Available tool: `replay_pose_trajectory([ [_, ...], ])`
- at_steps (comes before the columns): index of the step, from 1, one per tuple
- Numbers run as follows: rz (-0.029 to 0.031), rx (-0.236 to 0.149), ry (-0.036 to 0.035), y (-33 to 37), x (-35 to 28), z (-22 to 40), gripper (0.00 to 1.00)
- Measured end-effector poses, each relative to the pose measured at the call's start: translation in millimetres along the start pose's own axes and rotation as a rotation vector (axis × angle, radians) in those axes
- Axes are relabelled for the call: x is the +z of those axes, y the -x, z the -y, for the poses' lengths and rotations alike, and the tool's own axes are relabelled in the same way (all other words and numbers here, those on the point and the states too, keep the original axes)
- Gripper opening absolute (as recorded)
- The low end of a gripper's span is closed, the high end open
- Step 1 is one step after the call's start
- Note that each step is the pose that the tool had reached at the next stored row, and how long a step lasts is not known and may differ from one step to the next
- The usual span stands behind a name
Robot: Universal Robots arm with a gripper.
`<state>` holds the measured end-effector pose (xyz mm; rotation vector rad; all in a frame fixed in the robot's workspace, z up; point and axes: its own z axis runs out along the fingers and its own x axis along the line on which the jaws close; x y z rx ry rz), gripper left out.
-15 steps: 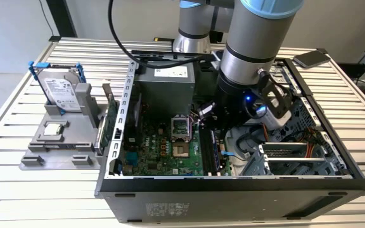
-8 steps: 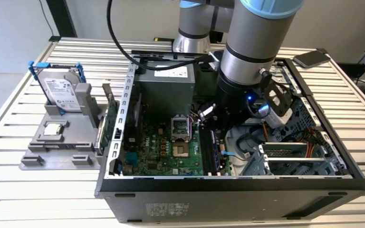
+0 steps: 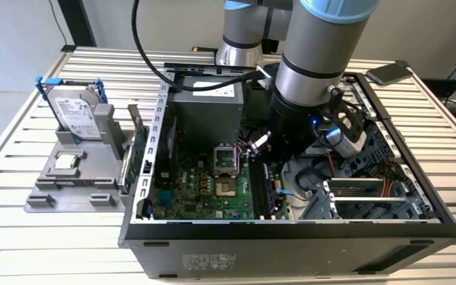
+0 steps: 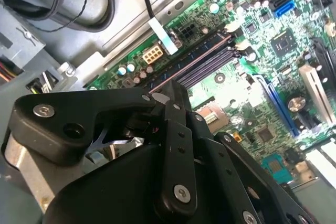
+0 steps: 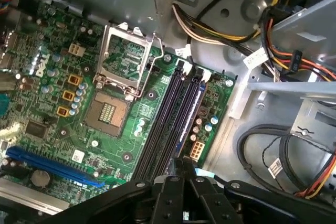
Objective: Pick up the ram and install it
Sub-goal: 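Insert the ram into the slot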
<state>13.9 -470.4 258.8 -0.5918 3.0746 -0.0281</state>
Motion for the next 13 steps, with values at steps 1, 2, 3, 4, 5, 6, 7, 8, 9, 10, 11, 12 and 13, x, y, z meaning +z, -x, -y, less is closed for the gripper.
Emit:
replay_pose_trajectory([
  [1,0.0003,-0.015,0.0,0.0,0.0,0.0,0.0],
  [2,0.0006,-0.03,0.0001,0.0,0.0,0.0,0.0],
  [3,0.0009,-0.046,0.0003,0.0,0.0,0.0,0.0],
  [4,0.0012,-0.063,0.0004,0.0,0.0,0.0,0.0],
  [5,0.0015,-0.079,0.0005,0.0,0.0,0.0,0.0],
  [6,0.0019,-0.095,0.0006,0.0,0.0,0.0,0.0],
  [7,0.0021,-0.111,0.0007,0.0,0.0,0.0,0.0],
  [8,0.0025,-0.127,0.0008,0.0,-0.1,0.0,0.0],
  [9,0.0027,-0.142,0.0009,0.0,-0.3,0.0,0.0],
  [10,0.003,-0.156,0.001,0.0,-0.3,0.0,0.0],
  [11,0.0035,-0.17,0.0012,0.0,-0.3,0.0,0.0],
  [12,0.0037,-0.183,0.0013,0.0,-0.3,0.0,0.0],
  [13,0.0039,-0.198,0.0013,0.0,-0.5,0.0,0.0],
])
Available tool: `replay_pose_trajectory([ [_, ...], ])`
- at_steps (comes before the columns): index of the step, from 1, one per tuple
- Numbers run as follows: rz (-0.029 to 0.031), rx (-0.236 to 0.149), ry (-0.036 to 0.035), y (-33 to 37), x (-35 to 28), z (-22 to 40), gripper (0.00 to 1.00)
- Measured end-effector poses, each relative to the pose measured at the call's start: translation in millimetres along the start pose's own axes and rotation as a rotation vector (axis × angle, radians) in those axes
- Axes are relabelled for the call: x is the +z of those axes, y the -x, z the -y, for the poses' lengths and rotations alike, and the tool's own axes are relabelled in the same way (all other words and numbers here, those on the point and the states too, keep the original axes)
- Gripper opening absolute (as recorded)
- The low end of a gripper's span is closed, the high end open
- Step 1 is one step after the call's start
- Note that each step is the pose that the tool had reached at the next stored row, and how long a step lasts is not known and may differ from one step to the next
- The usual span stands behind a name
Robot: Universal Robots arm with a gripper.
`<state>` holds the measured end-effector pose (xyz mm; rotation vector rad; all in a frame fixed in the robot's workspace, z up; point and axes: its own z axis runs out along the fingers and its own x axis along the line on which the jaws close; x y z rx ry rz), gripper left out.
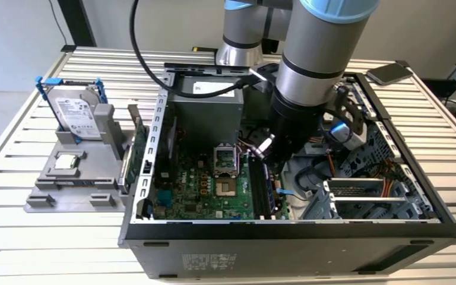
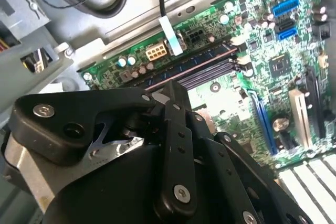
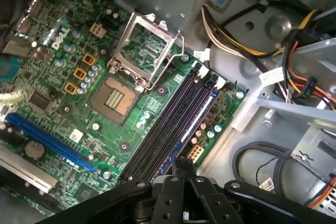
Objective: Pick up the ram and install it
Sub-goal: 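Insert the ram into the slot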
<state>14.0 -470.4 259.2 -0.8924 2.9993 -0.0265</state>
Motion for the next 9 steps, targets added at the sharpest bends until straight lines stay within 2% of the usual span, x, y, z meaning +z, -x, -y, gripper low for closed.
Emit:
replay_pose_trajectory([
  [1,0.0006,-0.029,0.0002,0.0,0.0,0.0,0.0],
  [4,0.0013,-0.064,0.0004,0.0,-0.1,-0.1,0.0],
  [9,0.003,-0.154,0.001,0.0,-0.1,-0.1,0.0],
])
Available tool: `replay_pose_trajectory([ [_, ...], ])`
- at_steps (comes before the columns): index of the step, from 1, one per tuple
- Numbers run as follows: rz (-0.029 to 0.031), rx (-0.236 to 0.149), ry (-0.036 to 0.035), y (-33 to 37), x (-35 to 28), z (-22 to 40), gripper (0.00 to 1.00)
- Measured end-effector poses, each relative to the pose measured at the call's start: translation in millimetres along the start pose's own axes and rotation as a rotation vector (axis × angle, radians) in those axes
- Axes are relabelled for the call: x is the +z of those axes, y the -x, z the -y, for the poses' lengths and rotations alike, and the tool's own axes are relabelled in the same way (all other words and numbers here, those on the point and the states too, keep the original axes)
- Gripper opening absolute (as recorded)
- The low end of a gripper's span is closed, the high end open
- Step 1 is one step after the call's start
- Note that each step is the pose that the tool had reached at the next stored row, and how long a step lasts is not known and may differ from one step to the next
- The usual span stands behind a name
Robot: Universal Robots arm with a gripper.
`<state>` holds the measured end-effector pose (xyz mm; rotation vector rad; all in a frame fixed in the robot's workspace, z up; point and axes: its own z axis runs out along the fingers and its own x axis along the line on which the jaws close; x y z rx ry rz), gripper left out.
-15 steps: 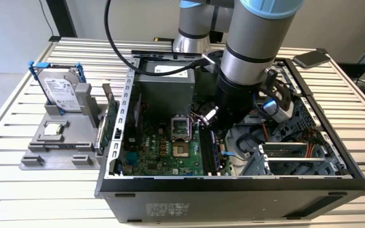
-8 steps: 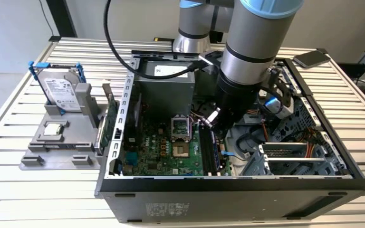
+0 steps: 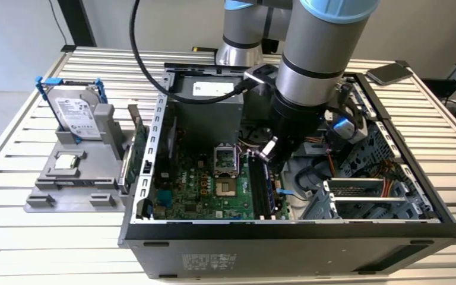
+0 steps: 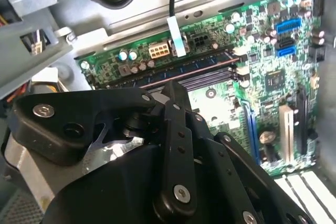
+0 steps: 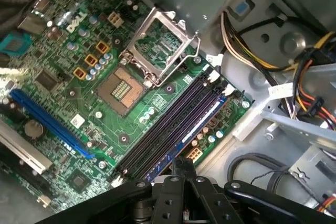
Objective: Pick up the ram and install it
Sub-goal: 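Insert the ram into the slot, then press down the ram until it locks into place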
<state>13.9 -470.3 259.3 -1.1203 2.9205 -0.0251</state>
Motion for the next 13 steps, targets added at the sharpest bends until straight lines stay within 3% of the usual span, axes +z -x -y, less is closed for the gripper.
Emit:
replay_pose_trajectory([
  [13,0.0044,-0.226,0.0014,0.0,-1.7,0.0,0.0],
])
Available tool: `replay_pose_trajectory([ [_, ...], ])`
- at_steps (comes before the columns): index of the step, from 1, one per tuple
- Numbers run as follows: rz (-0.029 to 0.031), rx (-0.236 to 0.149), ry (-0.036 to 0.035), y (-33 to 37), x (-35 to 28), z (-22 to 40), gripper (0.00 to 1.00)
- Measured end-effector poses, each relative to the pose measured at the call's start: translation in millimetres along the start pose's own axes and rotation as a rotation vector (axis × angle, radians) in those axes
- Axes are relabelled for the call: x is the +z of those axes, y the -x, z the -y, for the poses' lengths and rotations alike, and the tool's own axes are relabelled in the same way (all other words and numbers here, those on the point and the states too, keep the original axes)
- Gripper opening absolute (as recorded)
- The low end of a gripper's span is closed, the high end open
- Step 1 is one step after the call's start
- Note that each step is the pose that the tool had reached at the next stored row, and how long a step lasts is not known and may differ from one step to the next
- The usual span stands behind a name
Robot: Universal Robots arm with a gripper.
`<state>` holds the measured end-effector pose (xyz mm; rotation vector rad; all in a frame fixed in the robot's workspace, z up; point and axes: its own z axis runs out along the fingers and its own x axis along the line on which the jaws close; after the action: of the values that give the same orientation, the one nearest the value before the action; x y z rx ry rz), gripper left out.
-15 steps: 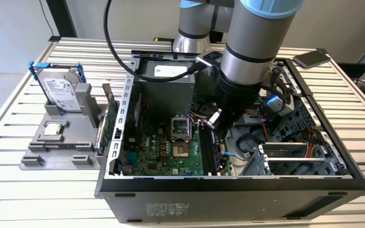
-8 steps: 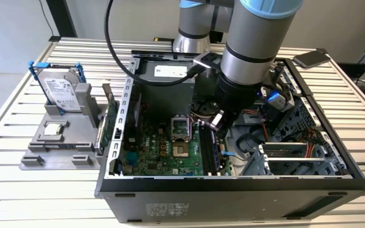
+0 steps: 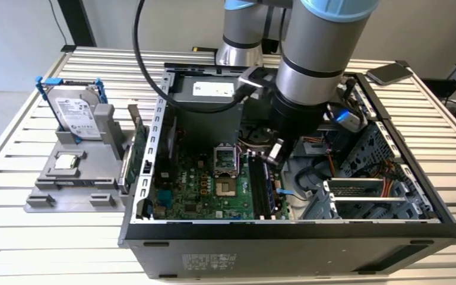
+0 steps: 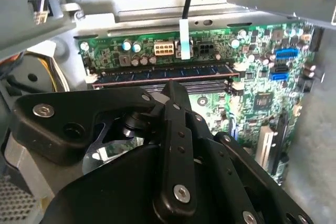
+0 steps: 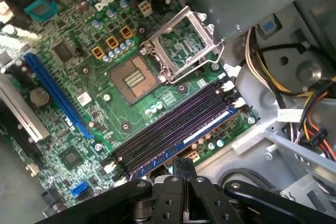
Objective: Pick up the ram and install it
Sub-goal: 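Press down the ram until it locks into place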
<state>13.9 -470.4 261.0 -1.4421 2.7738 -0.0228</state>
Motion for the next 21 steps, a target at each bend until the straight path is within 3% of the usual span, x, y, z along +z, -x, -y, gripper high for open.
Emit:
replay_pose_trajectory([
  [21,0.0079,-0.378,0.0027,0.1,-0.9,0.0,0.0],
])
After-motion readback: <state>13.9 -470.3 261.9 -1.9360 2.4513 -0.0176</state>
